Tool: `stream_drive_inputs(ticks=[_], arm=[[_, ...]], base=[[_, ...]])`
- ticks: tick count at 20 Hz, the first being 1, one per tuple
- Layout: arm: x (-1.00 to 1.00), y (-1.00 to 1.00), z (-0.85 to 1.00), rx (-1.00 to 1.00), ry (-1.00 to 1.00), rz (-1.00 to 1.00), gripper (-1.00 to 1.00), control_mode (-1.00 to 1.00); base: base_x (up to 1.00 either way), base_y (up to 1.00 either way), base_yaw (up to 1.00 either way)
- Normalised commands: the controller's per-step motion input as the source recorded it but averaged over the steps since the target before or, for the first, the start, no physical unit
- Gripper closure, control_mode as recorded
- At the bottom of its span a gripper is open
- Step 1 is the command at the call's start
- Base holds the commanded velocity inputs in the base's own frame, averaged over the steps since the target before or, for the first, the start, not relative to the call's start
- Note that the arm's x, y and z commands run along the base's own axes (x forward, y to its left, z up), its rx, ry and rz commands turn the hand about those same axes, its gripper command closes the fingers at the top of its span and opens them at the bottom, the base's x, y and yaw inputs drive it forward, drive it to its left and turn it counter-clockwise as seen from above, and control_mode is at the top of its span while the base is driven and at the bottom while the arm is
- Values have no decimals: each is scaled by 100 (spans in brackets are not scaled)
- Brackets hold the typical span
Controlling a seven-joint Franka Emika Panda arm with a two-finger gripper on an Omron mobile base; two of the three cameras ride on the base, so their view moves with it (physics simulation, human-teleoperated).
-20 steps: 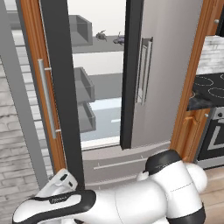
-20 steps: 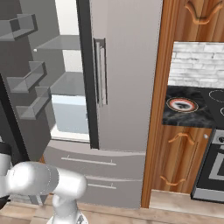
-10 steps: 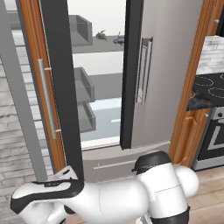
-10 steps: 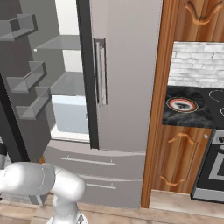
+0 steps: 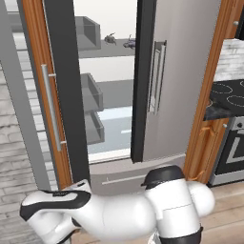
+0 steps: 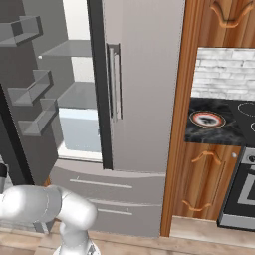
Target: Place the fish on the counter behind the older fish on the same shelf of the fridge to maintain FIFO order. Close the fridge door when finished.
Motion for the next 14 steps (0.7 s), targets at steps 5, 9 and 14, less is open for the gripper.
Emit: stream_drive_inputs(ticks=[5, 9, 14], arm=[[3, -27, -5, 0, -5, -16, -100, -100], [-64, 43, -21, 0, -19, 0, -100, -100], [-41, 65, -11, 0, -8, 0, -100, -100]], base=[[0, 0, 0], [0, 0, 0], [0, 0, 0]])
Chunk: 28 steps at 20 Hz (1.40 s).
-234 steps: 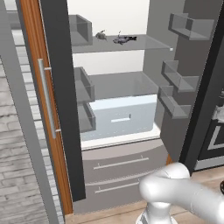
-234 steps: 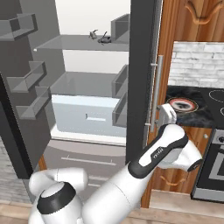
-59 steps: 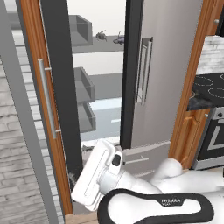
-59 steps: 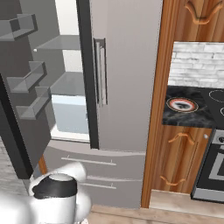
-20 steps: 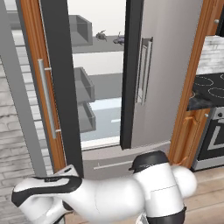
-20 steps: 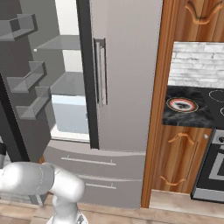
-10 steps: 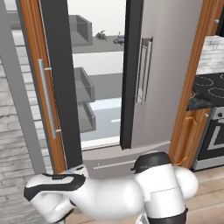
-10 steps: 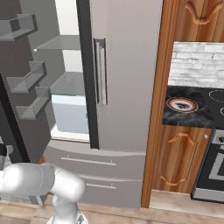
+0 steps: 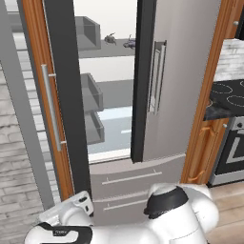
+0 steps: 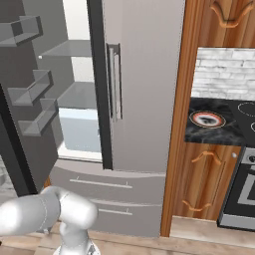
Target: Place the fish on the counter behind the older fish on the same shelf of the fridge to maintain FIFO order. Close the fridge door when finished.
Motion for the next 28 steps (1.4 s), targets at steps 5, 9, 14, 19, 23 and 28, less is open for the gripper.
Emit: stream_drive_inputs(ticks=[5, 9, 14, 19, 23, 28], arm=[[-1, 92, -14, 0, 0, 0, -100, -100], [32, 67, -13, 0, 5, -5, -100, -100], [40, 10, -21, 0, 1, -16, -100, -100], [43, -10, -29, 0, 0, -23, -100, -100], [47, -26, -33, 2, 0, -22, -100, -100], [47, -42, -36, 6, 0, -20, -100, -100]], base=[[0, 0, 0], [0, 0, 0], [0, 0, 0], [0, 0, 0], [0, 0, 0], [0, 0, 0]])
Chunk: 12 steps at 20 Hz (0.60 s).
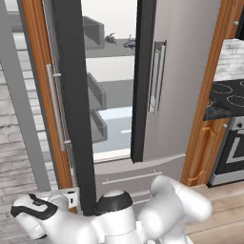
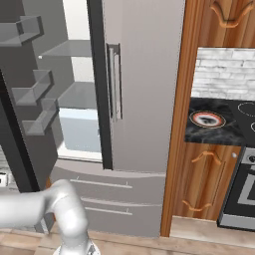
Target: Place the fish on the counter behind the older fish on the same shelf of the fridge to maintain FIFO order. Close the fridge door when finished.
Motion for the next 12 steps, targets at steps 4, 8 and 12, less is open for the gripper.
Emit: stream_drive_inputs(ticks=[4, 8, 12], arm=[[51, -43, -31, 7, 0, -18, -100, -100], [51, -70, -11, 10, 0, -18, -100, -100], [65, -83, -1, 11, 0, -17, -100, -100]], base=[[0, 0, 0], [0, 0, 0], [0, 0, 0]])
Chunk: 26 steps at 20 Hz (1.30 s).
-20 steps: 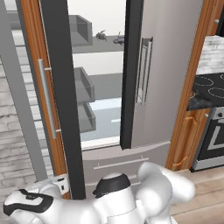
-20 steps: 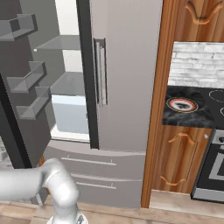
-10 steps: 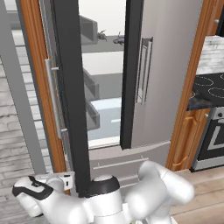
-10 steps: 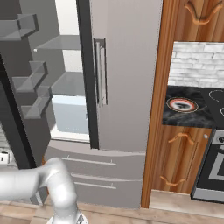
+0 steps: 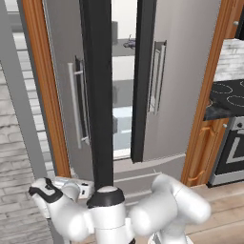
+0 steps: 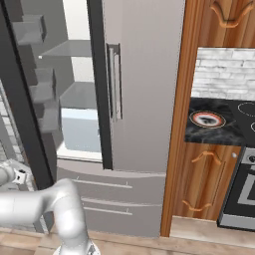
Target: Place the fish on the counter behind the older fish on the same shelf of the fridge to maintain FIFO order. Close the fridge door when finished.
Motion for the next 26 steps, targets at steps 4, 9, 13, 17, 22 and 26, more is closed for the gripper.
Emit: stream_drive_inputs(ticks=[4, 9, 13, 17, 22, 26], arm=[[84, -81, 0, 9, 0, -13, -100, -100], [89, -76, 0, 7, 0, -12, -100, -100], [96, -57, 0, 5, 0, -10, -100, -100], [87, -41, 1, 2, 0, -8, -100, -100], [64, -38, 14, 0, -1, -6, -100, -100], [43, -37, 15, 0, -3, -4, -100, -100]], base=[[0, 0, 0], [0, 0, 0], [0, 0, 0], [0, 0, 0], [0, 0, 0], [0, 0, 0]])
